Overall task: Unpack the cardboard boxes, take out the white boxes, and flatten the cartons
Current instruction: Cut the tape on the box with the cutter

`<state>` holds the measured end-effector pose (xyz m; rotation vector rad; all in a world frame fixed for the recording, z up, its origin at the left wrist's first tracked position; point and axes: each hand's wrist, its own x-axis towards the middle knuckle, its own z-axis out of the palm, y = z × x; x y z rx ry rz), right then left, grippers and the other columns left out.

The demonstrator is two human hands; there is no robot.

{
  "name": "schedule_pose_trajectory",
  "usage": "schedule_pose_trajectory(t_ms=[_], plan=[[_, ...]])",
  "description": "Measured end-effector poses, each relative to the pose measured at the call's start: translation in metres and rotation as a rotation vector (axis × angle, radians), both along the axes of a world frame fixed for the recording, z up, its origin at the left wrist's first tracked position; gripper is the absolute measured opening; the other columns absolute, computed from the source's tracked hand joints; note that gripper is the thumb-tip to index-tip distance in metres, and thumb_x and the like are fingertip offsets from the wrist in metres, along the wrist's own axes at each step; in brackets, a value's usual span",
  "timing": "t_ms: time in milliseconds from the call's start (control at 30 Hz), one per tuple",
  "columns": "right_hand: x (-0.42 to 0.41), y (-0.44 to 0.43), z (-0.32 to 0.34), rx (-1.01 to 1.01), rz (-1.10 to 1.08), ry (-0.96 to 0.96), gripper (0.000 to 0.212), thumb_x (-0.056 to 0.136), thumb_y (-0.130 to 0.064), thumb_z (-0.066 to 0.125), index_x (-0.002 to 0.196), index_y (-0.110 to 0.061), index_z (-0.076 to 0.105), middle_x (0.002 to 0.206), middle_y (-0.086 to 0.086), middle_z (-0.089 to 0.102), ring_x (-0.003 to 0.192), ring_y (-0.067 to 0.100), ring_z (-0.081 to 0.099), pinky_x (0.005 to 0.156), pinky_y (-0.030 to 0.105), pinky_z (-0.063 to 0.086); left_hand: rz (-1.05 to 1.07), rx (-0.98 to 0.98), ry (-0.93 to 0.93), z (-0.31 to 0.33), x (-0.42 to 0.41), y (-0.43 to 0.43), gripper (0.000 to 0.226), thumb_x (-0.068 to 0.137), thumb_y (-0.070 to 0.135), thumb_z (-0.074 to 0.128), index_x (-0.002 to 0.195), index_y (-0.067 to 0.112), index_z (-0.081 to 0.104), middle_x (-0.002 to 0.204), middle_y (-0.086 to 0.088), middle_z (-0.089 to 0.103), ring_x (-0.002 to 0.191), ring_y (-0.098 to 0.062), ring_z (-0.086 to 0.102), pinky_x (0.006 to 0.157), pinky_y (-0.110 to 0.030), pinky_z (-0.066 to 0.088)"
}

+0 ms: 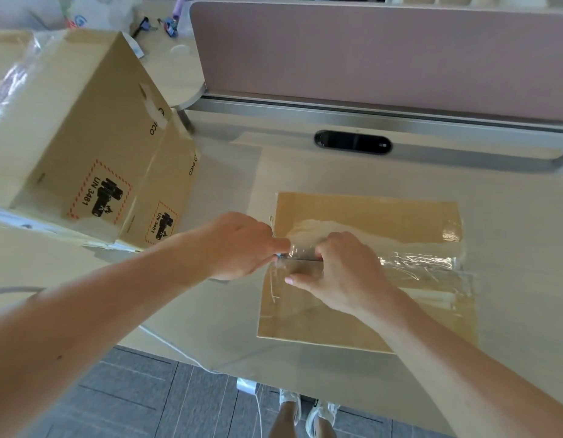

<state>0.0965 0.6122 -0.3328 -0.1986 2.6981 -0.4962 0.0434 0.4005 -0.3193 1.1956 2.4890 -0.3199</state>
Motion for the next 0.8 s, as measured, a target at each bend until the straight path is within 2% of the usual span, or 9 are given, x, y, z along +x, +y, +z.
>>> schedule_pose_trajectory(t_ms=[133,233,300,400,433,533,600,700,800], plan=[[0.002,0.005,-0.006,-0.157,-0.096,-0.029,0.057,0.081,-0.071,0.071,0.064,-0.019,0.055,0.078,-0.004,0.057,0.075,0.018,0.055,0.069,0.036,0.045,0.003,-0.059,-0.027,0.006,0.001,0.006,0.024,0.111,0.040,0.027,0.123,0.032,0.046,0.072,0.010,0.032,0.072,-0.024,0.046,0.067,-0.033,0.034],[0.005,0.006,-0.009,-0.210,-0.105,-0.006,0.055,0.079,-0.069,0.073,0.061,-0.022,0.053,0.076,-0.006,0.056,0.072,0.015,0.053,0.067,0.036,0.043,-0.008,-0.104,-0.049,0.013,0.001,0.011,0.024,0.112,0.039,0.029,0.124,0.032,0.048,0.073,0.008,0.037,0.077,-0.029,0.055,0.074,-0.036,0.046],[0.006,0.006,-0.010,-0.231,-0.102,0.015,0.054,0.078,-0.068,0.075,0.059,-0.024,0.050,0.074,-0.008,0.053,0.070,0.012,0.051,0.065,0.035,0.040,-0.014,-0.118,-0.049,0.016,-0.001,0.014,0.024,0.112,0.037,0.030,0.125,0.032,0.049,0.072,0.008,0.040,0.079,-0.029,0.057,0.078,-0.036,0.049],[0.008,0.011,-0.012,-0.286,-0.115,0.054,0.055,0.078,-0.067,0.075,0.057,-0.023,0.051,0.070,-0.009,0.050,0.066,0.009,0.049,0.060,0.033,0.036,-0.035,-0.277,-0.087,0.014,0.001,-0.003,0.022,0.110,0.028,0.039,0.130,0.029,0.050,0.091,0.003,0.058,0.096,-0.029,0.064,0.081,-0.033,0.046],[0.008,0.013,-0.011,-0.300,-0.106,0.066,0.055,0.078,-0.068,0.075,0.058,-0.022,0.052,0.069,-0.010,0.050,0.065,0.008,0.049,0.059,0.032,0.035,-0.012,-0.323,-0.119,0.014,0.004,-0.015,0.022,0.110,0.029,0.039,0.129,0.028,0.050,0.094,0.004,0.058,0.092,-0.027,0.062,0.077,-0.032,0.044],[0.008,0.013,-0.011,-0.283,-0.078,0.111,0.055,0.079,-0.071,0.071,0.057,-0.027,0.048,0.068,-0.011,0.048,0.061,0.005,0.046,0.060,0.033,0.030,0.088,-0.137,-0.068,0.017,0.002,-0.041,0.020,0.110,0.043,0.030,0.119,0.033,0.044,0.071,0.011,0.039,0.063,-0.019,0.047,0.054,-0.030,0.031],[0.011,0.014,-0.011,-0.280,-0.087,0.104,0.053,0.078,-0.071,0.071,0.057,-0.029,0.047,0.068,-0.011,0.048,0.060,0.005,0.047,0.061,0.034,0.031,0.122,-0.028,-0.014,0.022,-0.003,-0.037,0.013,0.109,0.045,0.029,0.111,0.036,0.040,0.066,0.010,0.037,0.053,-0.014,0.040,0.048,-0.028,0.022],[0.009,0.015,-0.009,-0.296,-0.111,0.096,0.046,0.079,-0.067,0.073,0.065,-0.028,0.054,0.074,-0.010,0.052,0.067,0.009,0.054,0.067,0.036,0.043,0.231,0.048,-0.045,0.022,0.000,-0.023,0.012,0.108,0.045,0.032,0.098,0.038,0.033,0.066,0.009,0.044,0.054,-0.008,0.038,0.047,-0.026,0.017],[0.007,0.014,-0.006,-0.279,-0.105,0.106,0.043,0.079,-0.064,0.075,0.070,-0.028,0.053,0.078,-0.011,0.053,0.070,0.010,0.053,0.065,0.034,0.044,0.389,0.178,-0.107,0.018,0.009,-0.020,0.015,0.108,0.048,0.035,0.095,0.040,0.035,0.067,0.009,0.049,0.055,-0.006,0.045,0.048,-0.028,0.024]])
